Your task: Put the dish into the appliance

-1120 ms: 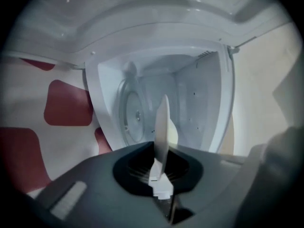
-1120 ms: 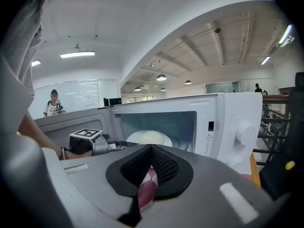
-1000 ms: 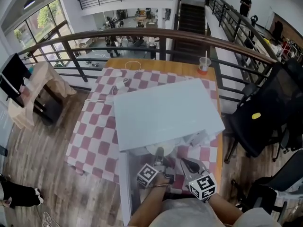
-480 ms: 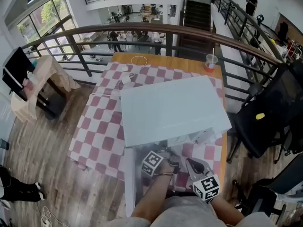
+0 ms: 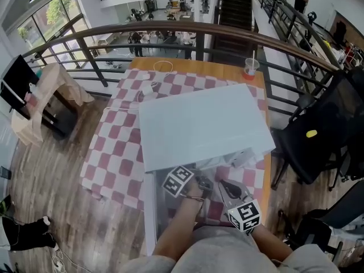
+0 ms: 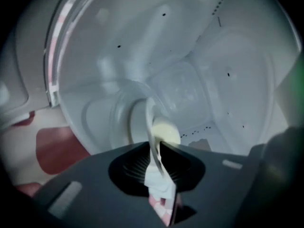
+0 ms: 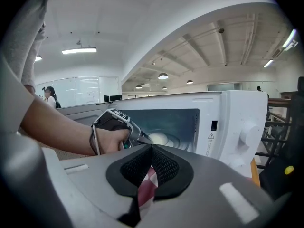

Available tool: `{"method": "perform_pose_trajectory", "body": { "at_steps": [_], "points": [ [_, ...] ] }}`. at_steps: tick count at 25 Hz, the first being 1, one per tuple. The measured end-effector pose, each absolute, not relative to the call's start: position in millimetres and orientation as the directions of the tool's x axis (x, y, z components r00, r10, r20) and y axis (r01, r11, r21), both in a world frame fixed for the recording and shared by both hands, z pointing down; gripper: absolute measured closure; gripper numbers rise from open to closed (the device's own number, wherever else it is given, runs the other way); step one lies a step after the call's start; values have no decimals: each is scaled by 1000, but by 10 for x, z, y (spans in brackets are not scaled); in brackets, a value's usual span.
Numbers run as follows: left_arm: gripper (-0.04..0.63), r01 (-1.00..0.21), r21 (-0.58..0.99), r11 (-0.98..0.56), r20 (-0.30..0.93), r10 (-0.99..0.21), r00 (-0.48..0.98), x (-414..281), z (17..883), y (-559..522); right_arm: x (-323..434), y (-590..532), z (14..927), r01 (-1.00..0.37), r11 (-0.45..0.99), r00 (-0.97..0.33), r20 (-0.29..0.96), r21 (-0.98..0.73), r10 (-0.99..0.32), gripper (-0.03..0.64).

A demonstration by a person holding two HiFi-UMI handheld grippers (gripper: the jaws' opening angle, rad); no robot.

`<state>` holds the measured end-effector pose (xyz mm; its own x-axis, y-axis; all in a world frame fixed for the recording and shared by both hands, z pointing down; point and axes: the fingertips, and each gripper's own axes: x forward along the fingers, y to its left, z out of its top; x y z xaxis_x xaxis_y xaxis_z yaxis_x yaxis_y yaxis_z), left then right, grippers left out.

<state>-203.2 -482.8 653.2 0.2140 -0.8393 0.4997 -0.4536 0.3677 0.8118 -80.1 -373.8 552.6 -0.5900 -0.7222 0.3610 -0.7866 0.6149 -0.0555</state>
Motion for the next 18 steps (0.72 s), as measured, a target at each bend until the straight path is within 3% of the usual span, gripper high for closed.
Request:
{"method": "perform_pose_trajectory", "body": {
  "at_steps": [1, 4, 6, 11, 18],
  "points": [
    [523, -504, 794, 339, 498, -838, 222, -2029, 6499, -4854, -800, -3755, 5528, -786, 616, -591, 361, -56, -721, 617],
    [346, -653, 720, 233, 499, -828, 255, -1995, 6401, -4898, -804, -3794, 5551, -784, 617, -594, 362, -62, -718, 618],
    [278, -744, 648, 165, 521, -808, 274, -1937, 6391, -4878, -804, -3803, 5555, -784, 617, -594, 363, -62, -718, 618],
    [219, -914, 404, 16, 622, -738, 262, -1774, 6484, -4742, -771, -3802, 5588, -787, 613, -592, 360, -67, -721, 618],
    [224, -975, 196, -101, 703, -679, 212, -1714, 6566, -4643, -742, -3736, 5686, -794, 600, -586, 380, -96, -715, 618]
  ]
}}
